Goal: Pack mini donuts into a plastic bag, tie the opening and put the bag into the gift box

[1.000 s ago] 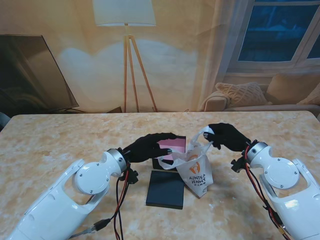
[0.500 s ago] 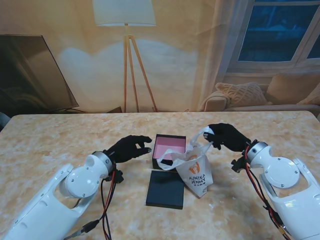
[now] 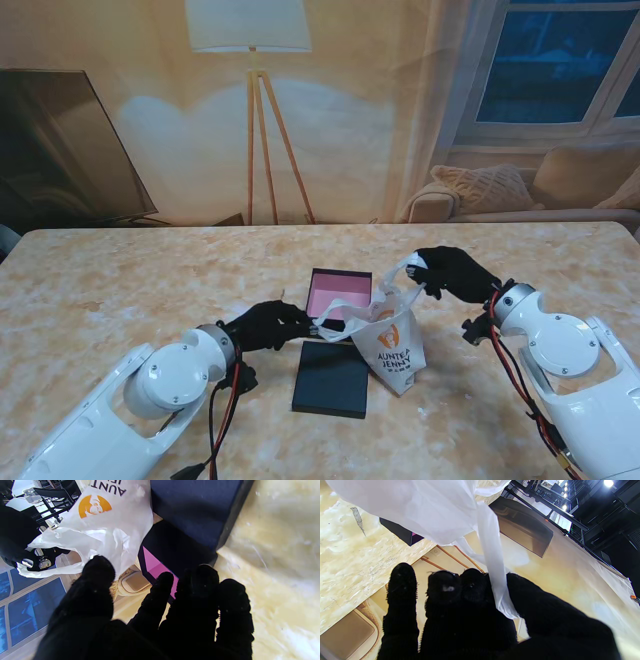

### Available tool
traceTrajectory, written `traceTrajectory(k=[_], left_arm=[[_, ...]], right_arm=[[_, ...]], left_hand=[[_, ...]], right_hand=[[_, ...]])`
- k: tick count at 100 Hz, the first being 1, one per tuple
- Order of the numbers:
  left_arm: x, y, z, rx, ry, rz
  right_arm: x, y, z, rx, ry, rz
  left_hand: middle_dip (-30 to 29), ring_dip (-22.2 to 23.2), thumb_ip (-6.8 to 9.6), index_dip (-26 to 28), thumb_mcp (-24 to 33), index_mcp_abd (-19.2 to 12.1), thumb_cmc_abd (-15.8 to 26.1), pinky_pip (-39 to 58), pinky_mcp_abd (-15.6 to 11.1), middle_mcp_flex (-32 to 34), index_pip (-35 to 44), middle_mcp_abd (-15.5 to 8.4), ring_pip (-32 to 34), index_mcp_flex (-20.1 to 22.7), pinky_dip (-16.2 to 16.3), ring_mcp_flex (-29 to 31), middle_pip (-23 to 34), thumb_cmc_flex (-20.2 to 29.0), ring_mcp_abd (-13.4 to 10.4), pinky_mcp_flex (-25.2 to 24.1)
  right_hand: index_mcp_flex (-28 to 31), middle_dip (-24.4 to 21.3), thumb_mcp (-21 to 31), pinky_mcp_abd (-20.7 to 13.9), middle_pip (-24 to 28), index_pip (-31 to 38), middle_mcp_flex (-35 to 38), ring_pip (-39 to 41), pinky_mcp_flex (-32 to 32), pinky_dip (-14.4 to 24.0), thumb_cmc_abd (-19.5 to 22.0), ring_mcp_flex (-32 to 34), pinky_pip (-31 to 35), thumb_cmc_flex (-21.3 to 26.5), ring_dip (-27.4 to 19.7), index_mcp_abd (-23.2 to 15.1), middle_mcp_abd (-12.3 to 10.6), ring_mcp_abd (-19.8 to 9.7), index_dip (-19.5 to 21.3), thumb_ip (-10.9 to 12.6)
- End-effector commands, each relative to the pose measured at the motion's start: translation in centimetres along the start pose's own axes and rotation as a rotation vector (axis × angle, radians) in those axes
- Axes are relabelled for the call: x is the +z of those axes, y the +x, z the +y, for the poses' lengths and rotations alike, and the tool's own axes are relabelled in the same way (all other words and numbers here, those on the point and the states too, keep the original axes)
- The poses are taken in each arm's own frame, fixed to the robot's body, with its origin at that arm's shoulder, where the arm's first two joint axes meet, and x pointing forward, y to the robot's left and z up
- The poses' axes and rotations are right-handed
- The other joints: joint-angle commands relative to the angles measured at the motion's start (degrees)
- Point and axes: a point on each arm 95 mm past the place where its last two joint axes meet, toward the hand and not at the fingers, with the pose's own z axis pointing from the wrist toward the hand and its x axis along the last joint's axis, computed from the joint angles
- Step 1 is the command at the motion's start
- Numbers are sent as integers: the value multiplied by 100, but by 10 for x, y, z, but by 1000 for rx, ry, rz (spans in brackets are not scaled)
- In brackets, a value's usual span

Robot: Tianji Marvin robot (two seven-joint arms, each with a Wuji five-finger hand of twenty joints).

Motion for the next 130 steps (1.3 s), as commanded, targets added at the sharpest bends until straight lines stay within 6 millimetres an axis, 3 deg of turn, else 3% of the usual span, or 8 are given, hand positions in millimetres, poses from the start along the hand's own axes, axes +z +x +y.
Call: traceTrajectory(k=[1, 17, 43, 65, 82, 98, 117, 130], left_arm=[[0, 9, 11, 17, -32, 11], [3, 16, 19, -14, -19, 10], [-8, 17, 15, -73, -131, 49], [-6, 21, 20, -120, -169, 63], [-1, 25, 20, -181, -167, 152], [5, 27, 16, -172, -160, 165], [8, 28, 19, -276, -200, 136], [10, 29, 19, -325, -224, 157]], right_arm=[[0, 1, -6, 9, 20, 5], [0, 2, -7, 10, 21, 4], [-1, 3, -7, 9, 19, 3], [-1, 3, -7, 9, 23, 4], [-1, 3, -7, 10, 27, 2], [-1, 4, -7, 16, 28, 2], [-1, 7, -6, 16, 26, 16], [-3, 11, -4, 13, 29, 29]], left_hand=[[68, 112, 6, 78, -200, 46, -162, 118, 29, -46, -125, -6, 144, 24, 97, 1, 79, -270, 4, -81], [220, 157, -132, 159, 1378, 38, -897, 40, 4, -153, -160, -25, 38, 20, 57, -126, 43, -1164, -25, -189], [-45, 106, -220, 61, 2605, -178, -1604, -687, -74, -713, -289, -89, -731, -309, -202, -771, -462, -878, -74, -698], [-35, 168, -346, 133, 3425, -1410, -2124, -1000, -136, -758, 9, -250, -961, -408, -246, -925, -487, -656, -182, -813], [102, 263, -277, 106, 3520, -2439, -1777, -1134, -221, -757, 788, -423, -947, -409, -275, -898, -302, 693, -342, -816], [122, 867, -569, -53, 3405, -2405, -1814, -1167, -225, -763, 1307, -459, -1039, -376, -286, -795, -198, 1539, -363, -819], [530, 736, -270, -265, 3704, -1733, -1967, -1257, -217, -770, 934, -501, -609, -452, -269, -887, 181, 640, -504, -836], [852, 1018, -335, -210, 3697, -2197, -1859, -1267, -226, -668, 977, -654, -364, -473, -236, -823, 459, 1115, -558, -815]], right_hand=[[542, -13, 1251, -72, 313, 1090, 173, 128, 8, 88, 453, 75, 149, 1169, 198, -2016, -302, -264, 114, 1094], [542, -12, 1255, -56, 319, 1089, 167, 135, 7, 92, 443, 74, 155, 1167, 195, -2017, -283, -258, 111, 1100], [542, -16, 1257, -55, 322, 1090, 170, 147, 7, 95, 443, 74, 159, 1171, 195, -2017, -287, -248, 109, 1103], [542, -13, 1260, -35, 326, 1090, 163, 155, 5, 102, 437, 73, 170, 1171, 194, -2017, -262, -244, 108, 1099], [542, -13, 1260, -35, 325, 1090, 158, 157, -4, 104, 429, 68, 169, 1169, 194, -2017, -255, -235, 107, 1096], [541, -8, 1252, -31, 336, 1089, 158, 176, -9, 110, 441, 63, 177, 1162, 202, -2016, -262, -238, 106, 1091], [536, -3, 1245, -36, 342, 1084, 148, 194, -5, 123, 451, 64, 194, 1162, 207, -2013, -259, -243, 104, 1095], [532, -3, 1233, -26, 343, 1081, 150, 199, -7, 129, 463, 60, 198, 1163, 208, -2013, -264, -240, 102, 1094]])
